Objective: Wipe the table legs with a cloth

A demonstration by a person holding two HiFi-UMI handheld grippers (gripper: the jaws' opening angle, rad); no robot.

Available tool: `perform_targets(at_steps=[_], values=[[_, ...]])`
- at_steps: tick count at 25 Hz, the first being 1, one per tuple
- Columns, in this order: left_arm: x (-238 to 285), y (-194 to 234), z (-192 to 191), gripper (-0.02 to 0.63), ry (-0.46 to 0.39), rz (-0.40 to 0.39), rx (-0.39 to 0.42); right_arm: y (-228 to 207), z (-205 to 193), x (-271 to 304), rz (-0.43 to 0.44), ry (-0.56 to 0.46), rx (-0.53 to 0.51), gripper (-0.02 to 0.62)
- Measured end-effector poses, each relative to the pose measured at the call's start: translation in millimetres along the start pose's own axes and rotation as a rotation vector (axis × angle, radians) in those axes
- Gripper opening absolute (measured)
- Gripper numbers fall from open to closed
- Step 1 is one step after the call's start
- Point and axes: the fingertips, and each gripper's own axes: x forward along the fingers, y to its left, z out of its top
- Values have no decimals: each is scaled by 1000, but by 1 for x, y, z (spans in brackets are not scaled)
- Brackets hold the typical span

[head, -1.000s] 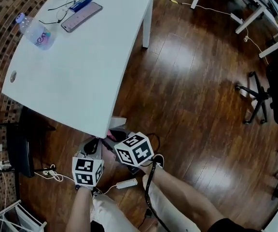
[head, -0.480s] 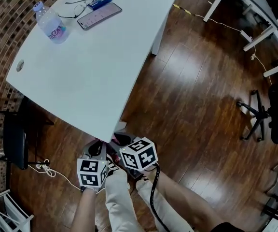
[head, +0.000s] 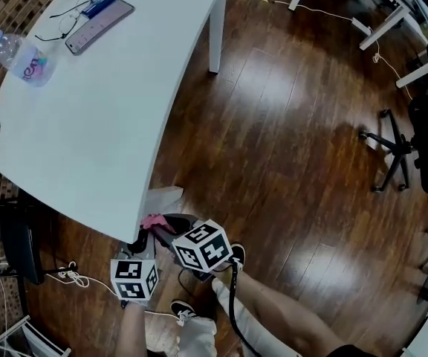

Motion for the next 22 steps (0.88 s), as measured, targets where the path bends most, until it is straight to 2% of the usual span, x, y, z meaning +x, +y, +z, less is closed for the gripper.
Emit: perform_targets(at_steps=[6,11,17,22], values=[[25,12,-24,-6,64,4,39,-24,-19,25,-12,-15,57,91],[66,28,-60,-8,87,-8,76,-60,-49,58,-35,-50,83,91],[156,52,-131,-8,75,-55,129,-140,-108,117,-95,-128,144,91],[249,61,-207,-8,159,-69,155,-229,-171,166,-119,-164,242,91]])
